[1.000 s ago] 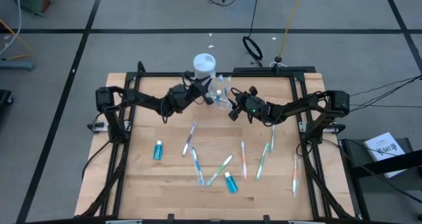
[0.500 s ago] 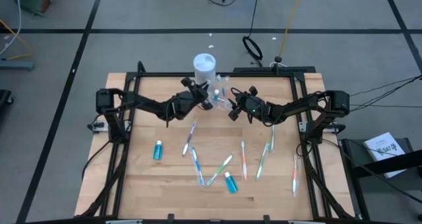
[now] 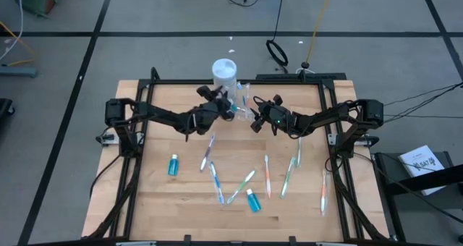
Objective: Pick & Place toothbrushing station
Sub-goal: Put the orange toothbrush into the transparent organizer, then put the blue mouthwash bottle into the transparent organizer
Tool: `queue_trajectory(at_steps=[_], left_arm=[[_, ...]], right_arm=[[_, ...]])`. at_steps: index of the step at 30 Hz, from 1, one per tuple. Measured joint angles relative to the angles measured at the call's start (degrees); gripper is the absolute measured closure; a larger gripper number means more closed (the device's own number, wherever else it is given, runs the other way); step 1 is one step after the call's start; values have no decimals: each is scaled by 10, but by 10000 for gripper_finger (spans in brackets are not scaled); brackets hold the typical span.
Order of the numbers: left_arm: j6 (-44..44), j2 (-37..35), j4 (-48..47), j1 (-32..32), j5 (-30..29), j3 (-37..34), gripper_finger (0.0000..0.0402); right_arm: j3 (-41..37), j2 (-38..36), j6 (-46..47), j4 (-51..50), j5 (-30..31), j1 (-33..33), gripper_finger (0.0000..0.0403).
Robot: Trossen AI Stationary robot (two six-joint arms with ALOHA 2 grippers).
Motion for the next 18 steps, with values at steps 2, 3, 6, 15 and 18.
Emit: queue_trajectory(at_steps=[2, 3, 6, 15, 18], left_arm=[[1, 0, -12, -5, -35, 12, 224], [5, 0, -21, -8, -53, 19, 219], [12, 0, -57, -16, -83, 39, 210], [-78, -25, -236, -35, -74, 94, 206], [-170, -64, -332, -34, -30, 103, 206]], right_arm=[[0, 0, 0, 0, 0, 0, 243], [0, 0, 0, 0, 0, 0, 243], [0, 0, 0, 0, 0, 0, 243], [0, 0, 0, 0, 0, 0, 243], [0, 0, 0, -2, 0, 0, 243]])
